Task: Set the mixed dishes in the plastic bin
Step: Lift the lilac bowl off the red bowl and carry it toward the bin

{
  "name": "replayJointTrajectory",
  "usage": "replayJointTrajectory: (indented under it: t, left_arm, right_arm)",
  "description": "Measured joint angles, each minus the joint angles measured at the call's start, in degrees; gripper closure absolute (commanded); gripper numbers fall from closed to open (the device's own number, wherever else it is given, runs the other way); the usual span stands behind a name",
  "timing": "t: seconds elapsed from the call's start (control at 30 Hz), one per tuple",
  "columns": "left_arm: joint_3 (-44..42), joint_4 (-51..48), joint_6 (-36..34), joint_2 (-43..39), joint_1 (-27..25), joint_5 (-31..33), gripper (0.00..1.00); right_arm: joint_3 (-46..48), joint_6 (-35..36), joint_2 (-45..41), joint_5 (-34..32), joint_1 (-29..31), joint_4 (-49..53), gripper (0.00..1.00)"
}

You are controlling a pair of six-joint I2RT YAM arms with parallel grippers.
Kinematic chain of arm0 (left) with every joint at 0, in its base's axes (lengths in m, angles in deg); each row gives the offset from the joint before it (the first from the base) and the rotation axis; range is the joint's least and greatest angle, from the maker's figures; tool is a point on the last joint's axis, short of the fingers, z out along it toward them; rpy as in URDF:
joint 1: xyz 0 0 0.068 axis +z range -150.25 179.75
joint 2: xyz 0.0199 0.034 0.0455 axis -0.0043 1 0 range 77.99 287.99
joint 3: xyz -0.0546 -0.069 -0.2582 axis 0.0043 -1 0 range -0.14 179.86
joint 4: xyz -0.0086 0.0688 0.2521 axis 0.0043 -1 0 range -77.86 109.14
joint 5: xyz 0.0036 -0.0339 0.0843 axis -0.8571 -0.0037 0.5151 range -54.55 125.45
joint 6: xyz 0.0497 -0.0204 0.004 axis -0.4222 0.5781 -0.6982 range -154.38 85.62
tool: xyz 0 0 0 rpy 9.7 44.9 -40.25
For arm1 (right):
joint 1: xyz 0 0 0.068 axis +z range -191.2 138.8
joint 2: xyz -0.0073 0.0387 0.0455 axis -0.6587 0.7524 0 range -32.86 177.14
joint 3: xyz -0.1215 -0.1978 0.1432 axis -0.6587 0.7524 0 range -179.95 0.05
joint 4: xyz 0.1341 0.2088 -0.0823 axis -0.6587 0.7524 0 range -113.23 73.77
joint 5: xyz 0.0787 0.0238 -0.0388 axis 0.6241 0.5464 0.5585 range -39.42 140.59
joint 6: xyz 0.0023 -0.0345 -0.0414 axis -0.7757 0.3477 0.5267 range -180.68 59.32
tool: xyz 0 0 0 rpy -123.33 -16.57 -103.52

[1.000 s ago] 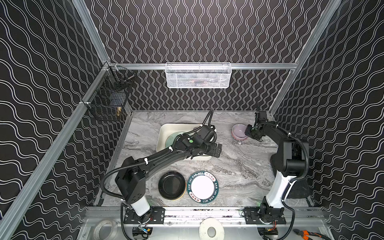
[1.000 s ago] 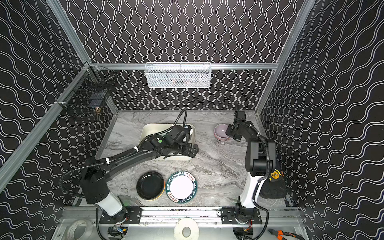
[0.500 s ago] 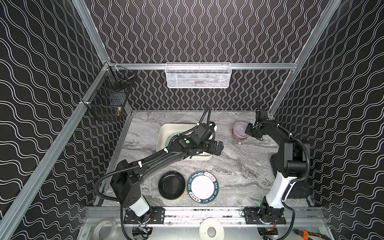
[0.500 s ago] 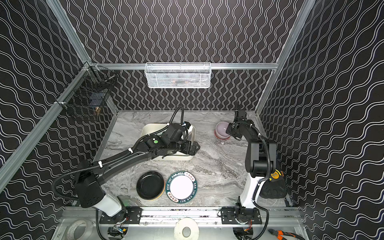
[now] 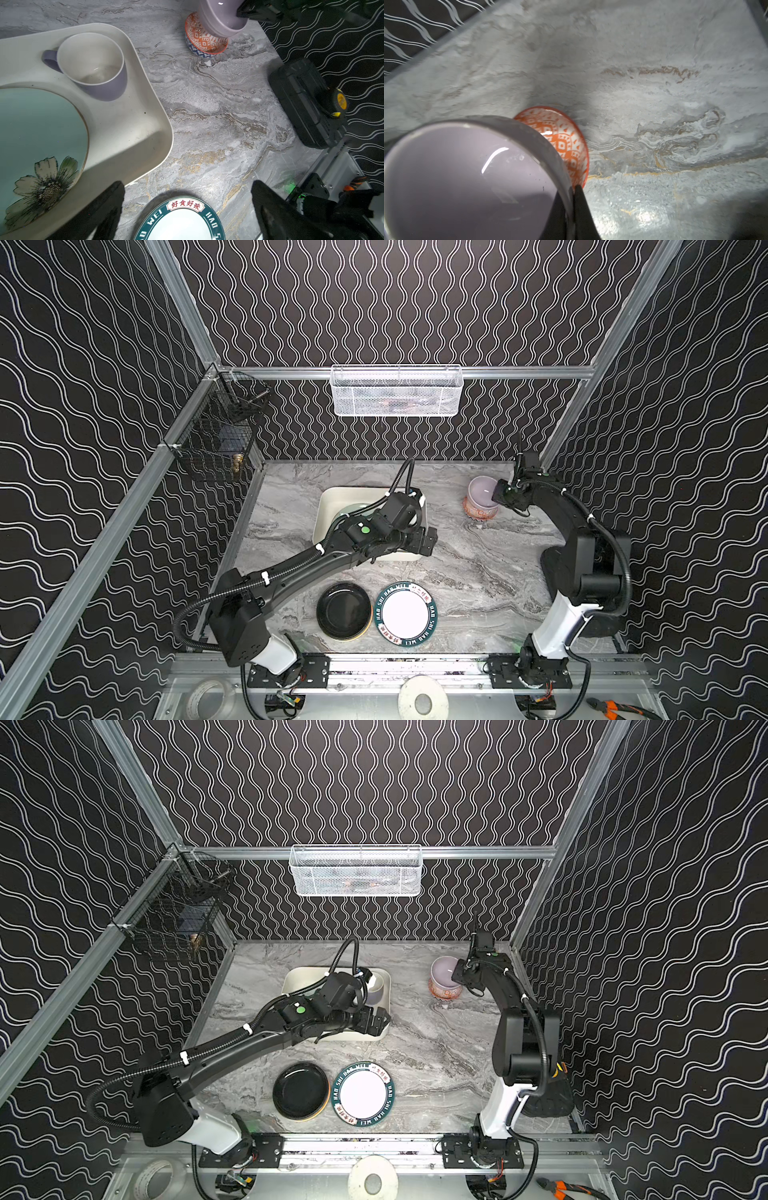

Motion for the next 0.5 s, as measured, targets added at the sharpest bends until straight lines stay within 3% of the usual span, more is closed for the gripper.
replayJointTrajectory:
  t: [0.17,0.5]
  left_arm:
    - [-5.6,-0.7,0.8,-3.5,1.6,1.7,0.01]
    - [-16.3,-1.6,3.5,-13.7,10.4,1.1,0.01]
  right_arm:
    - [0.7,1.0,-4.0,-0.6,5.0,1.7,0.94]
    - [1.7,0.4,-6.6,-1.4,19.4,4.0,0.94]
